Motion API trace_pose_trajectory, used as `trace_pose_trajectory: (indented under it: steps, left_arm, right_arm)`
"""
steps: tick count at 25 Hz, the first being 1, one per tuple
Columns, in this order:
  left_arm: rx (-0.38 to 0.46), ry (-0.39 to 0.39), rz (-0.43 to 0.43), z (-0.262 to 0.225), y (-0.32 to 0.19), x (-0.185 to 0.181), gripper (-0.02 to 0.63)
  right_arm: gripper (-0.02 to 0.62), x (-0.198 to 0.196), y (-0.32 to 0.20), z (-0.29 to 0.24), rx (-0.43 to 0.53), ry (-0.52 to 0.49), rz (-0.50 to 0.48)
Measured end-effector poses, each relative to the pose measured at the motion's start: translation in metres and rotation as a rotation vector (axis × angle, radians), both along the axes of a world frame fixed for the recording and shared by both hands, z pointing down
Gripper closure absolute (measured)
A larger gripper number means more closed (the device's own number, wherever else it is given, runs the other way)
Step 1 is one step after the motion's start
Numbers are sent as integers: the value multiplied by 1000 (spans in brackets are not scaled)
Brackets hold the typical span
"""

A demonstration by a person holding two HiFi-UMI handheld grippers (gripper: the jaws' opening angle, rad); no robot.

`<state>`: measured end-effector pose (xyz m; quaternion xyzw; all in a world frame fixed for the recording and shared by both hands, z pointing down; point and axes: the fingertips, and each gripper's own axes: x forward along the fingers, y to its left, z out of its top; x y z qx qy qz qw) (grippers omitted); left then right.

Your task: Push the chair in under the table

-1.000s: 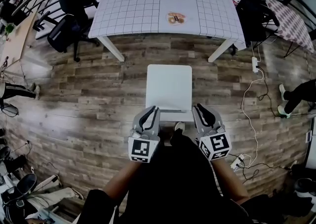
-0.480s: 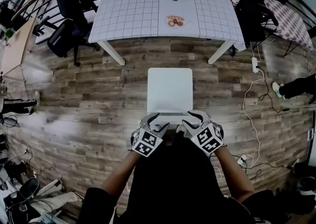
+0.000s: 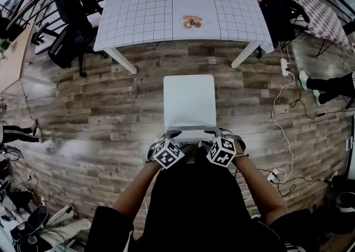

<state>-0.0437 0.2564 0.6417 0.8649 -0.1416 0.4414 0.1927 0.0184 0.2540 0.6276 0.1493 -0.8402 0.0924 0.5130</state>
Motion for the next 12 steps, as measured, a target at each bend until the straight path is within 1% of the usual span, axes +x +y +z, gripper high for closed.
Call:
trace_pose_trajectory:
  steps: [3, 6, 12]
  left_arm:
    - [3, -50, 46, 11, 5, -4, 334]
    - [13, -92, 119, 23, 9, -3, 333]
    - [18, -174, 233, 49, 15, -1, 334]
  right_arm:
    - [411, -1, 9, 19, -55, 38, -44]
    - [411, -1, 12, 38, -73, 74, -67]
    - [411, -7, 14, 64, -103, 113, -90]
